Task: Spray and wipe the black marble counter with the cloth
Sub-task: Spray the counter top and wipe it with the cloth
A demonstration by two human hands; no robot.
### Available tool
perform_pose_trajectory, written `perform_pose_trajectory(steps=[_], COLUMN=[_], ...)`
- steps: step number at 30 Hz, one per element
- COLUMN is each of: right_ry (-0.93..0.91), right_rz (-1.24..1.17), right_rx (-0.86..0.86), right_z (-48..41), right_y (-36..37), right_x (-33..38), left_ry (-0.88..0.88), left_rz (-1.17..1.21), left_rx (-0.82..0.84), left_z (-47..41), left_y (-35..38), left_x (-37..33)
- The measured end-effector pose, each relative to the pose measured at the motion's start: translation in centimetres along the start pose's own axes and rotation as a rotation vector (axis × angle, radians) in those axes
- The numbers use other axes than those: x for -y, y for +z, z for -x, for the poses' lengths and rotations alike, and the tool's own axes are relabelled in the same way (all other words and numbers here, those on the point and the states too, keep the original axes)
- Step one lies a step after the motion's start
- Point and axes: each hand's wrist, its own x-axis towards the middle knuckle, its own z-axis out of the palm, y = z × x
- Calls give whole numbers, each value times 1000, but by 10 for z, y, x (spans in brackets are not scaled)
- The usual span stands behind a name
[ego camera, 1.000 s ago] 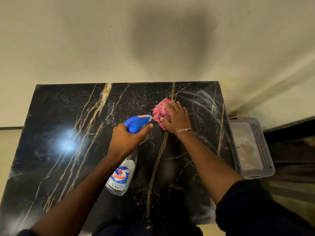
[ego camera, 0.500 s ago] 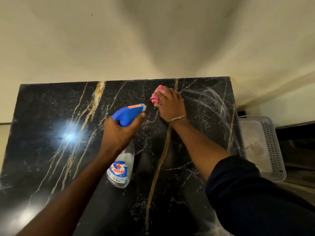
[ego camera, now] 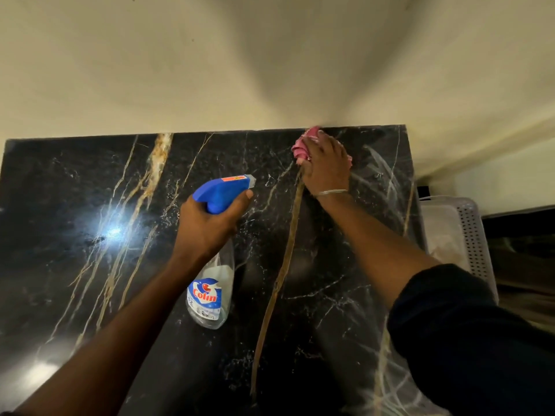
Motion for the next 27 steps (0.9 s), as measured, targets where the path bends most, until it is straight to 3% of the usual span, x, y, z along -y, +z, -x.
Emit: perform_pose_trajectory(steps=[2, 4, 9, 11, 16, 20, 21, 24, 27], right_ry=[-167, -159, 491, 575, 217, -72, -25, 342, 558], right_rz=[21, 48, 64, 38, 58, 127, 127, 80, 50], right_rx=[45, 16, -60, -39, -2, 81, 54, -37, -24], right_z=[4, 8, -3, -11, -2, 2, 1, -1, -6], right_y=[-11, -23, -37, -36, -21, -32, -35, -46, -51], right_x=[-32, -69, -92, -66, -25, -73, -91, -128, -117], left_ry=[-8, -14, -10, -9, 0, 10, 12, 23, 35], left_rz=[5, -12, -21, -17, -27, -37, -40, -52, -73], left_rx=[3, 9, 8, 4, 23, 35, 35, 23, 28], left_z=[-1, -1, -1, 0, 2, 2, 2, 3, 5], left_y=[-2, -3, -4, -4, -2, 0, 1, 1, 0], left_x=[2, 4, 2, 2, 3, 3, 2, 3, 3])
